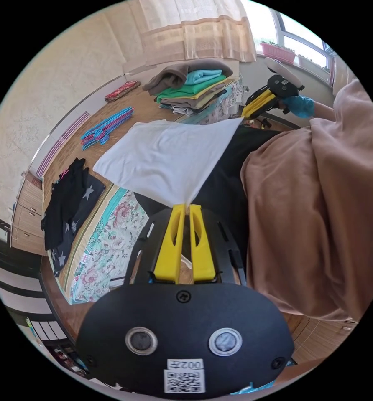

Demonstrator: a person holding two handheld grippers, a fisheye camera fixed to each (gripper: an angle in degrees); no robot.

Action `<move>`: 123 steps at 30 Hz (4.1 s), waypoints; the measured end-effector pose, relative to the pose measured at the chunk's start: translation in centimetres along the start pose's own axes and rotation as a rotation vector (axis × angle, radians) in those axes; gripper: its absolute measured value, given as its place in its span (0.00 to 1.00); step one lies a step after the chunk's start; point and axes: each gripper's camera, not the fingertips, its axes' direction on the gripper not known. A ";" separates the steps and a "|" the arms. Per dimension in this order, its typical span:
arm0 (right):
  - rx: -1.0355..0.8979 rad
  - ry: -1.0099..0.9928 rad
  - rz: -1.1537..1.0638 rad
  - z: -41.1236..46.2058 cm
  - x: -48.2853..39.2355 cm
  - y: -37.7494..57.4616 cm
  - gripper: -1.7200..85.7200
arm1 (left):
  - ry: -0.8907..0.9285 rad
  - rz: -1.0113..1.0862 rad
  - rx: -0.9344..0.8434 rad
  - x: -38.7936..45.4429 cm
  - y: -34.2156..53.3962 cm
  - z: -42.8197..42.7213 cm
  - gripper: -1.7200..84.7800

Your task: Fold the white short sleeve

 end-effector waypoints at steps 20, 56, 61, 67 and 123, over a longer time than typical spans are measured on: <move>0.362 -0.120 -0.384 -0.8 -11.7 -10.1 0.12 | -0.025 0.168 -0.046 -0.5 -2.4 -4.8 0.01; 0.126 0.143 -0.245 3.5 -10.1 -15.1 0.09 | -0.099 0.181 0.105 -3.8 -2.3 -7.0 0.01; -0.009 0.305 -0.181 5.6 -7.3 -13.7 0.08 | -0.101 0.145 0.099 -5.0 -2.3 -7.2 0.01; -0.058 0.361 -0.136 5.8 -5.0 -13.4 0.04 | -0.080 0.107 0.072 -6.5 -2.5 -7.0 0.01; -0.392 -0.036 0.133 14.9 39.5 -60.4 0.02 | -0.060 -0.263 -0.174 -55.3 -31.9 15.3 0.01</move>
